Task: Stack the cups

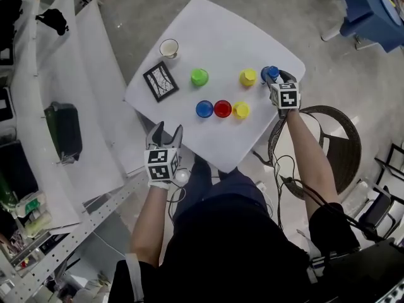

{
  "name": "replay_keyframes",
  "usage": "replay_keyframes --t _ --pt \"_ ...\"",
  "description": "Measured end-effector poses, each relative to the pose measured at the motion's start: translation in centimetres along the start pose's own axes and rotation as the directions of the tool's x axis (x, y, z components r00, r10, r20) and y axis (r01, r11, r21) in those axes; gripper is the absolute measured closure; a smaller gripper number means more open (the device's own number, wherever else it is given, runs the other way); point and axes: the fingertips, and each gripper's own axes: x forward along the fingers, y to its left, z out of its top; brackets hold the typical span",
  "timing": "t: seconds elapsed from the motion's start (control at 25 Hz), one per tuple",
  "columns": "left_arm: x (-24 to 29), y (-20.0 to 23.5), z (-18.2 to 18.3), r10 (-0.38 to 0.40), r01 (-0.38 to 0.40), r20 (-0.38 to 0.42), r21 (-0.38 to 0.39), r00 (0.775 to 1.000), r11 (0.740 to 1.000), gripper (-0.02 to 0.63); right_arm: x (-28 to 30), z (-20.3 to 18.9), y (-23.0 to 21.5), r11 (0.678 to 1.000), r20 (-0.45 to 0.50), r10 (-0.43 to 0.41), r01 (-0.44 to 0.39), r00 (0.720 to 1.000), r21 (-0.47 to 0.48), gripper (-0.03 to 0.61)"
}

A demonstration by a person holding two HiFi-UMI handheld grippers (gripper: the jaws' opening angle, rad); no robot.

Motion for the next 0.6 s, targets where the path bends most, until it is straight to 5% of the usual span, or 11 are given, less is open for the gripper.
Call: replay_keyframes --t 0.28,0.6 --pt "0.4 -0.2 0.5 -0.013 0.013 -0.003 0.018 1.000 1.000 0.365 -2.2 0.9 1.3 0.999 0.007 0.002 -0.002 1.000 -0.041 0.368" --pt "1.1 -1.5 1.8 -0.100 0.098 0.026 0.051 0.995 0.994 0.371 -8.6 1.8 4.9 0.999 0.102 0.033 -0.036 0.994 0.023 0.368"
